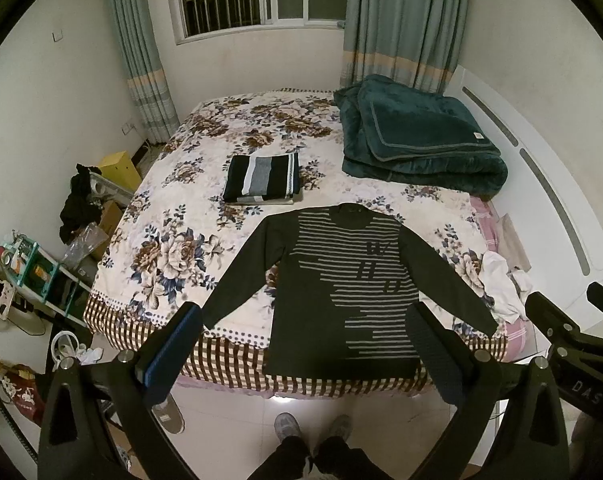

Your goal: Fold small clothes

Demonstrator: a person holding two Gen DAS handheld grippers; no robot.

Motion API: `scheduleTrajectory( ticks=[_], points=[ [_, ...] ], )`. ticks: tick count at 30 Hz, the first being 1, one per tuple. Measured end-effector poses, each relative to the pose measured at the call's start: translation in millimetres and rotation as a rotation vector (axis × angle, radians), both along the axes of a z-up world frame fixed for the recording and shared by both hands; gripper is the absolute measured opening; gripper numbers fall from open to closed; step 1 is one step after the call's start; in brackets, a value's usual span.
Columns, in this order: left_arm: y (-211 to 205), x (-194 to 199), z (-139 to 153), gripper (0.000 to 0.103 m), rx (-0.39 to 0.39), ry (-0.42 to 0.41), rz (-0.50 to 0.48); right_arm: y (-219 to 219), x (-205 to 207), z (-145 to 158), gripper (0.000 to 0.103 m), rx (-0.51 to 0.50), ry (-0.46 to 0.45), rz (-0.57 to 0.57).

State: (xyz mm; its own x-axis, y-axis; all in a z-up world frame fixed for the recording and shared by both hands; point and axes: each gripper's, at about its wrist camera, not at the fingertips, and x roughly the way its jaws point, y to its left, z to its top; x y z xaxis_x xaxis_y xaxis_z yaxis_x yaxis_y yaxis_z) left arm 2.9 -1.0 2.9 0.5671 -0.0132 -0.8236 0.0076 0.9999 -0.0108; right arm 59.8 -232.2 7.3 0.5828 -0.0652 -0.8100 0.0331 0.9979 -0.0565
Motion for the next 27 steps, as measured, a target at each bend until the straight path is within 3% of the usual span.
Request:
scheduleTrajectory(
  ticks=[27],
  points=[
    [-4.7, 3.9, 3.7, 0.103, -0.003, 0.001, 0.001, -6.2, 0.4, 0.9, 0.103, 0.001, 0.0, 0.002]
  ],
)
